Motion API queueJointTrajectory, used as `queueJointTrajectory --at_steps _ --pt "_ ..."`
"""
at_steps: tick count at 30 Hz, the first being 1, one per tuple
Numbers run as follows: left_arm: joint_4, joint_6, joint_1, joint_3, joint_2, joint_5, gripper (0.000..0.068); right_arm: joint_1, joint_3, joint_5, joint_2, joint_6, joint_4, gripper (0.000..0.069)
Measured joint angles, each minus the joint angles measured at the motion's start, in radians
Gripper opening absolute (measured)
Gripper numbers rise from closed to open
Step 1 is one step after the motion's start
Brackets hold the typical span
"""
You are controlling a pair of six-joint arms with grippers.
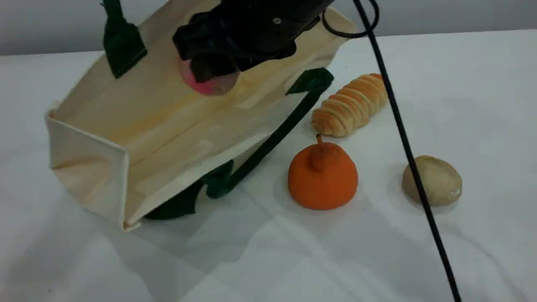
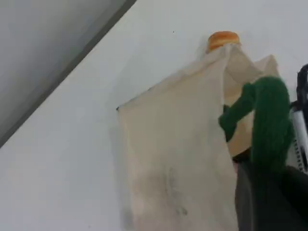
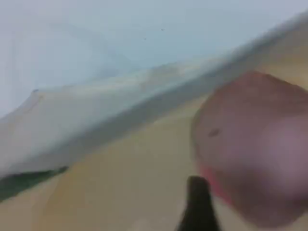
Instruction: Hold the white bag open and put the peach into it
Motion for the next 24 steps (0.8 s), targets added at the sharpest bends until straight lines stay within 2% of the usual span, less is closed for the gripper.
queueJointTrajectory --at_steps 2,4,8,13,18,21,24 --pt "0.000 0.000 0.000 0.000 0.000 0.000 0.0092 0.000 0.000 0.000 0.000 -0.002 0.000 0.0570" --pt "0.000 0.000 0.000 0.000 0.000 0.001 0.0092 0.000 0.000 0.007 0.000 -0.002 -0.014 0.0612" --pt "-0.001 0.000 0.000 0.000 0.000 0.000 0.0092 0.000 0.000 0.030 -0.001 0.000 -0.039 0.0602" --pt "0.000 0.000 0.000 0.000 0.000 0.000 0.0092 -0.021 0.000 0.083 -0.035 0.000 -0.056 0.0534" --pt "0.000 0.000 0.000 0.000 0.000 0.000 0.0092 -0.084 0.000 0.202 -0.089 0.013 -0.122 0.0459" --pt "0.000 0.000 0.000 0.000 0.000 0.000 0.0092 -0.134 0.000 0.280 -0.113 0.013 -0.126 0.0370" --pt "0.000 0.000 0.000 0.000 0.000 0.000 0.0092 -0.189 0.001 0.346 -0.145 0.013 -0.128 0.0239"
